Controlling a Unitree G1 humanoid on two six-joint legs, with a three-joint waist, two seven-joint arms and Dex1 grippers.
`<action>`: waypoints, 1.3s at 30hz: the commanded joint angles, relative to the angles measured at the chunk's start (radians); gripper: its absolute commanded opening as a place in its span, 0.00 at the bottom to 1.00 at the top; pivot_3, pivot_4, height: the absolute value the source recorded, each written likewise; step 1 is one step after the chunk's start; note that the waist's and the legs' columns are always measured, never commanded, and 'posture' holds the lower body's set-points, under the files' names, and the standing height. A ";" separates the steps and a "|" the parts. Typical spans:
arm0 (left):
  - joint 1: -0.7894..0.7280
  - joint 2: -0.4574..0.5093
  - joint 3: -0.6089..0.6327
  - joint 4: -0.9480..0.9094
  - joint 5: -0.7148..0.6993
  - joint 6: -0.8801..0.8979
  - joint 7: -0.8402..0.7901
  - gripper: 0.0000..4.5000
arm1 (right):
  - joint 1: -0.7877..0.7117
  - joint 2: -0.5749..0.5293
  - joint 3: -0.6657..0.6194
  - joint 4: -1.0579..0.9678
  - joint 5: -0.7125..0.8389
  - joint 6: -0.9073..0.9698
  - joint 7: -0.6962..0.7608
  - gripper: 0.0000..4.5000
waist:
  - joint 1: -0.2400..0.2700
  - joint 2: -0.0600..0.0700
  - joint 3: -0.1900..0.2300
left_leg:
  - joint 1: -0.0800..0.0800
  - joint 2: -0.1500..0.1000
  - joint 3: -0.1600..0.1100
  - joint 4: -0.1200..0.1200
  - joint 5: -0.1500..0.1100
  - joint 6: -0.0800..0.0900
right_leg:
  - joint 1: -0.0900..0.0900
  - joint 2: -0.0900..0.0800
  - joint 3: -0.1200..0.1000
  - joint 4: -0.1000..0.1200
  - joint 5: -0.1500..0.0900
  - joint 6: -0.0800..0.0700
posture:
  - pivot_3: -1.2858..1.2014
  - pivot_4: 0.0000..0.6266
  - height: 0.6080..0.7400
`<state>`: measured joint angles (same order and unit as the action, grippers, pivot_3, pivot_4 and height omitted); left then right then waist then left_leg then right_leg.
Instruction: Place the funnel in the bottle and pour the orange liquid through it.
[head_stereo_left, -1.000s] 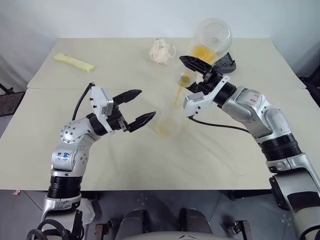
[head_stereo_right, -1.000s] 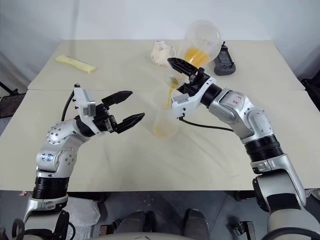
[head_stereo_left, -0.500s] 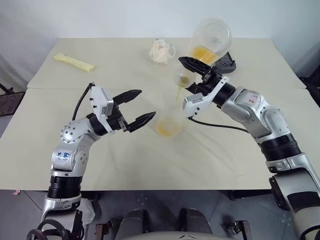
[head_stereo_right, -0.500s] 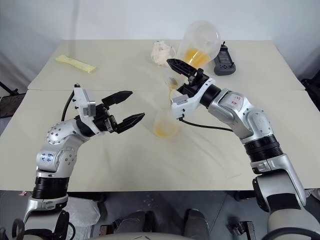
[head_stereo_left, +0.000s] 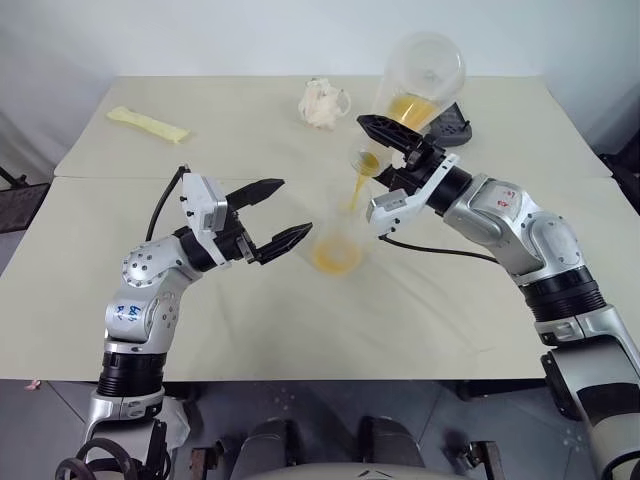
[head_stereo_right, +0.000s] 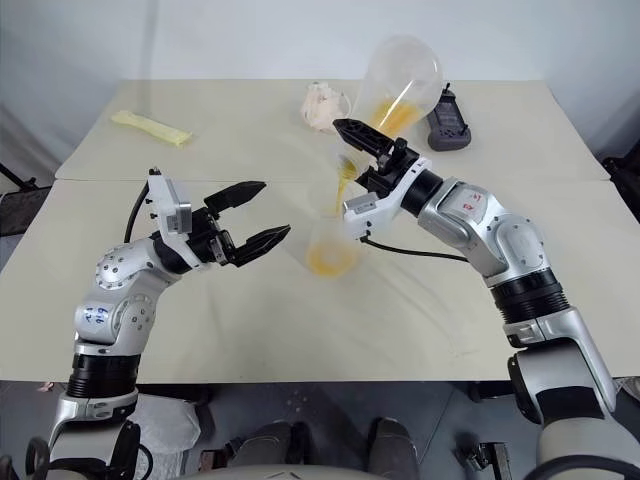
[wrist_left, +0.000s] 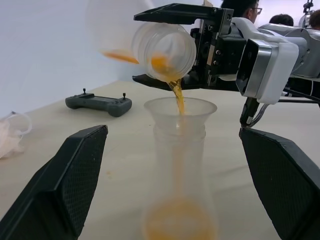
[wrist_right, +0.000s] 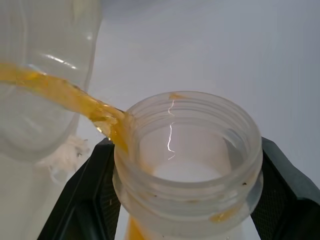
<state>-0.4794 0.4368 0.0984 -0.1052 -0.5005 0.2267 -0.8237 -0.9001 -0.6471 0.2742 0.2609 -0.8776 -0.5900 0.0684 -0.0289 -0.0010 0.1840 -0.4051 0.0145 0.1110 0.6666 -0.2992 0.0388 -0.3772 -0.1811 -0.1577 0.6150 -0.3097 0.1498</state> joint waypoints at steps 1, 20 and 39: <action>-0.008 -0.003 0.002 -0.015 0.002 -0.023 -0.002 1.00 | -0.036 -0.015 -0.013 -0.014 0.005 -0.004 -0.033 0.63 | 0.000 0.000 0.000 | 0.000 0.000 0.000 0.000 0.000 0.000 | 0.000 0.000 0.000 0.000 0.000 0.000 | 0.52 0.24 1.00; -0.012 -0.008 0.000 -0.010 0.003 -0.028 -0.002 1.00 | -0.042 -0.024 -0.014 -0.009 -0.004 -0.003 -0.056 0.63 | 0.000 0.000 0.000 | 0.000 0.000 0.000 0.000 0.000 0.000 | 0.000 0.000 0.000 0.000 0.000 0.000 | 0.52 0.24 1.00; -0.014 -0.026 -0.003 -0.003 0.008 -0.033 0.000 1.00 | -0.047 -0.032 -0.012 -0.017 -0.009 -0.020 -0.060 0.63 | 0.000 0.000 0.000 | 0.000 0.000 0.000 0.000 0.000 0.000 | 0.000 0.000 0.000 0.000 0.000 0.000 | 0.52 0.24 1.00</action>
<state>-0.4795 0.4130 0.0958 -0.1003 -0.4915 0.2158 -0.8234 -0.9140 -0.6634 0.2744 0.2775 -0.8906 -0.6092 0.0320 -0.0292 -0.0010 0.1840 -0.4051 0.0145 0.1109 0.6666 -0.2991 0.0387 -0.3772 -0.1811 -0.1577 0.6150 -0.3097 0.1498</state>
